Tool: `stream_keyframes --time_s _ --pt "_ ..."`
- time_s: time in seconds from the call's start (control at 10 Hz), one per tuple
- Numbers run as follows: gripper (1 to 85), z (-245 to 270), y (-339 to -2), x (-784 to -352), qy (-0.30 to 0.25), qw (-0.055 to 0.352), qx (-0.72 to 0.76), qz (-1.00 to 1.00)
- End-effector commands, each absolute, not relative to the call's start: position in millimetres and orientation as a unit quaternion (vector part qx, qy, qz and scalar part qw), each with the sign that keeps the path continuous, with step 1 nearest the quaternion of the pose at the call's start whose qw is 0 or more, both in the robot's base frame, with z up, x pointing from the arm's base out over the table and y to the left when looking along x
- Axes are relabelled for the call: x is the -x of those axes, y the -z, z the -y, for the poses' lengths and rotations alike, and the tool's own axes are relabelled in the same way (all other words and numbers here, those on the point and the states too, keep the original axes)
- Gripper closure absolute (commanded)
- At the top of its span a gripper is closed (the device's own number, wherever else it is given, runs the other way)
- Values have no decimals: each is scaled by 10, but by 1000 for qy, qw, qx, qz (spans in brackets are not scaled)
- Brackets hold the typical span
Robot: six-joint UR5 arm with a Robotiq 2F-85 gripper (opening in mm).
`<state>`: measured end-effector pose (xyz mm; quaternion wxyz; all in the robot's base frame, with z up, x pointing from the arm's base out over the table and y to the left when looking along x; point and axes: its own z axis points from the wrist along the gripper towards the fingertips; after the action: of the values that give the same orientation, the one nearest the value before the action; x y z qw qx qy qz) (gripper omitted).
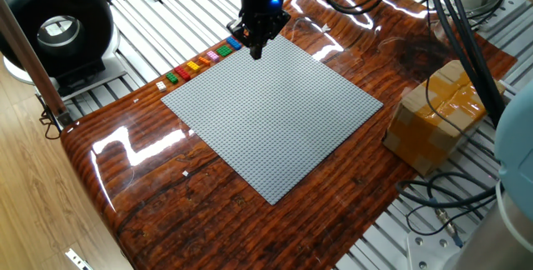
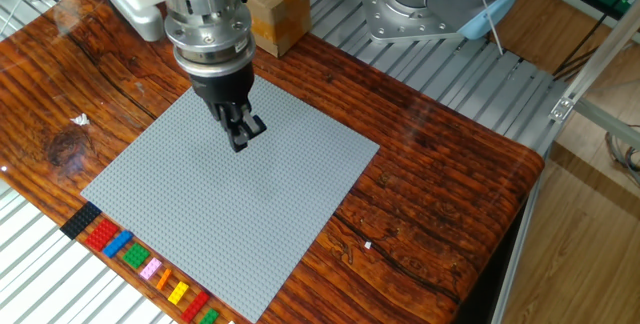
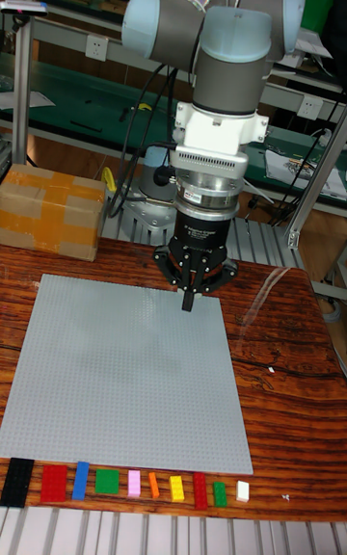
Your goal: Build with small Lego blocks
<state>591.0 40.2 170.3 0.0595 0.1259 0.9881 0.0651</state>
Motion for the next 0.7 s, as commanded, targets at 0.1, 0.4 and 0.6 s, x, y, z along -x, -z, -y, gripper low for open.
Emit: stream_keyframes --time_s 0.1,0.4,0.6 --pt "847 -401 -1733 -6018 -71 79 -149 -983" --pt "847 -374 -1729 -6009 -64 79 -131 -986" --pt "847 -442 -1727 -5948 -74 68 -95 -990"
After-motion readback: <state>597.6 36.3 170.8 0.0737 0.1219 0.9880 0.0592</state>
